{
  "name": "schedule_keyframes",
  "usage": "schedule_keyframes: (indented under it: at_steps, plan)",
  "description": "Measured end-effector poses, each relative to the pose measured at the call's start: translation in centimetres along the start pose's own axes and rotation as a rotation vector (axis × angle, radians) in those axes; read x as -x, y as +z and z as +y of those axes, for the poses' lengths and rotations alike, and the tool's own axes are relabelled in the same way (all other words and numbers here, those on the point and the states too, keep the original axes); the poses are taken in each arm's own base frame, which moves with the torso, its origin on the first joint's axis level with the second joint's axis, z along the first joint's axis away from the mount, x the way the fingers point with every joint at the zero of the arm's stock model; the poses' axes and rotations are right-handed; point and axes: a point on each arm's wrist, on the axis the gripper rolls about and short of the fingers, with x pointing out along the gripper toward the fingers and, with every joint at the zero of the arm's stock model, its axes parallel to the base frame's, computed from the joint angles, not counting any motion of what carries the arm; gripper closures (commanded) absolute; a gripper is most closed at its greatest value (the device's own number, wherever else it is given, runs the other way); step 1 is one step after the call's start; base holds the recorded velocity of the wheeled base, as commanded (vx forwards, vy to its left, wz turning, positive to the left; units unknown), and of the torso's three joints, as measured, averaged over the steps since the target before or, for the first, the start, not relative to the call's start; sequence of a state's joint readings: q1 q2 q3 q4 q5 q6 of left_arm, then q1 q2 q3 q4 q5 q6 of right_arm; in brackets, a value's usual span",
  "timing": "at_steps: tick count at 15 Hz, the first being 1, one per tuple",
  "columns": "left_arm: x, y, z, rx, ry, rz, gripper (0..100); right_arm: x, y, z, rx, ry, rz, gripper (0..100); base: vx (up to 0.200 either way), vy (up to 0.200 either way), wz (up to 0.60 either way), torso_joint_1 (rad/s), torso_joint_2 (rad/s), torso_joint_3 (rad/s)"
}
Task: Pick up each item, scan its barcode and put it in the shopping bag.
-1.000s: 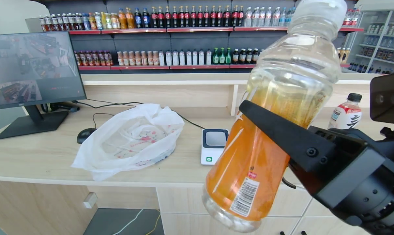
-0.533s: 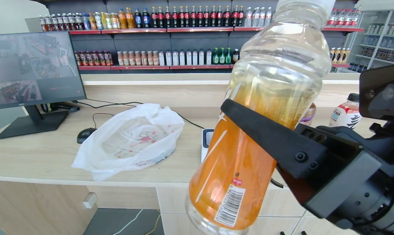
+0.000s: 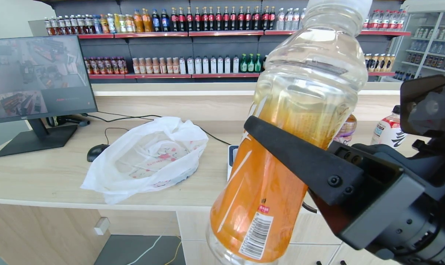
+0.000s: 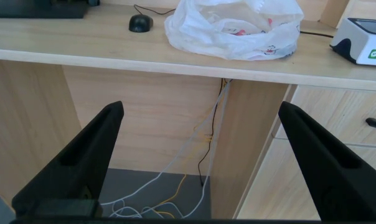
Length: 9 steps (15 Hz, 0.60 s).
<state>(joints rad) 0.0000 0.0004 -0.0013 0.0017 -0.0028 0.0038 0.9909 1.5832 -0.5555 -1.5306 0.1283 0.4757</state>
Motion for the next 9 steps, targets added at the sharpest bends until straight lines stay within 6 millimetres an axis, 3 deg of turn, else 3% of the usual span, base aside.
schedule_keyframes:
  at_steps: [9]
  plan:
    - [0.00,0.00,0.00,0.001,0.000,0.000,0,0.02,-0.02,-0.01,0.007,-0.001,0.001,100,0.000,0.000,0.00,0.000,0.00,0.000]
